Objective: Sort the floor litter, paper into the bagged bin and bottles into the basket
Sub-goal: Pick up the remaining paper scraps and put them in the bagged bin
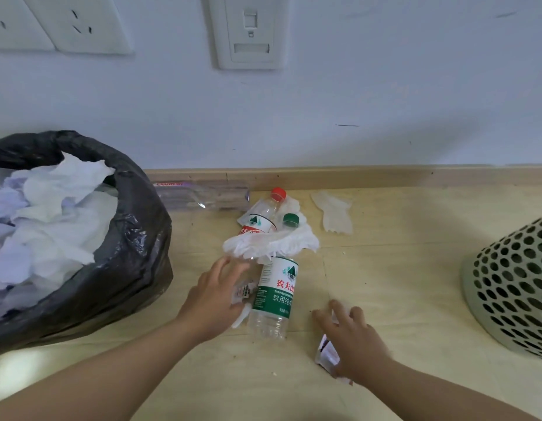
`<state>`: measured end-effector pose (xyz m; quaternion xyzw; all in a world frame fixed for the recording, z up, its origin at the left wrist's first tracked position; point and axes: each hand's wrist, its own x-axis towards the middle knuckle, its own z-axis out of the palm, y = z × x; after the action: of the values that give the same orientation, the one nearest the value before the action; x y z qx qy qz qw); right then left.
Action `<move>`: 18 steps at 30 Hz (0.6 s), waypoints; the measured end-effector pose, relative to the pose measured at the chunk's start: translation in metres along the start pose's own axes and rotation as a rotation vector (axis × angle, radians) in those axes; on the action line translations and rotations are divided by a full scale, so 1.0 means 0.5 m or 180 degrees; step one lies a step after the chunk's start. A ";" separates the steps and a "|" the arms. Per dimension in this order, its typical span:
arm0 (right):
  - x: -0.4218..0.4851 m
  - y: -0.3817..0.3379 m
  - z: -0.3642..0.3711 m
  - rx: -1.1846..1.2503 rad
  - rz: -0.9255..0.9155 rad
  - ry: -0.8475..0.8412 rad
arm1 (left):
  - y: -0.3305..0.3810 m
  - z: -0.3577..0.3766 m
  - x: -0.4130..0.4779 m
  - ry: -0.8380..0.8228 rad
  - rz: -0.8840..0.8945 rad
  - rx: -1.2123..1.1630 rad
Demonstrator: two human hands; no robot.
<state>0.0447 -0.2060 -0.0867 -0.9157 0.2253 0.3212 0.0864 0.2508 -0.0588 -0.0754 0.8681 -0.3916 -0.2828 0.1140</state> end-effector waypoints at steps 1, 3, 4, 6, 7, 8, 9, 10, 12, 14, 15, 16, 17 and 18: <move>0.004 0.000 -0.002 0.0136 -0.0004 -0.0019 | -0.007 0.005 -0.002 -0.0271 -0.0036 0.0014; 0.013 0.001 -0.008 0.0368 0.0009 -0.0110 | -0.018 0.012 -0.005 -0.0547 -0.0031 0.0302; 0.018 -0.001 -0.011 0.0444 0.0000 -0.0143 | -0.023 0.017 -0.005 -0.0583 -0.0001 0.0486; 0.028 -0.005 -0.014 0.0654 0.0083 -0.0177 | -0.029 0.026 -0.004 -0.0547 0.0079 0.0794; 0.033 -0.006 -0.013 0.0733 0.0172 -0.0231 | -0.031 0.030 -0.004 -0.0496 0.0117 0.0902; 0.039 -0.005 -0.013 0.0793 0.0214 -0.0247 | -0.031 0.031 -0.002 -0.0464 0.0159 0.0983; 0.045 -0.002 -0.015 0.0839 0.0288 -0.0251 | -0.030 0.033 -0.001 -0.0466 0.0193 0.1033; 0.053 0.002 -0.019 0.0909 0.0371 -0.0184 | -0.029 0.033 0.001 -0.0485 0.0222 0.1049; 0.062 0.006 -0.040 0.1303 0.0663 0.0038 | -0.030 0.031 0.004 -0.0545 0.0216 0.0957; 0.071 0.003 -0.072 0.1978 0.0945 0.0462 | -0.036 0.028 0.010 -0.0567 0.0093 0.0648; 0.075 -0.005 -0.091 0.2379 0.1039 0.0702 | -0.041 0.025 0.013 -0.0561 0.0009 0.0442; 0.078 -0.015 -0.113 0.2744 0.1058 0.1008 | -0.046 0.023 0.016 -0.0552 -0.0062 0.0255; 0.081 -0.029 -0.135 0.3058 0.1030 0.1288 | -0.052 0.019 0.019 -0.0548 -0.0117 0.0109; 0.081 -0.047 -0.158 0.3329 0.0935 0.1519 | -0.057 0.016 0.022 -0.0556 -0.0157 -0.0006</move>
<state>0.1272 -0.2240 -0.0504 -0.7578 0.4913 -0.0386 0.4277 0.2697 -0.0476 -0.0984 0.8495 -0.3784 -0.3604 0.0732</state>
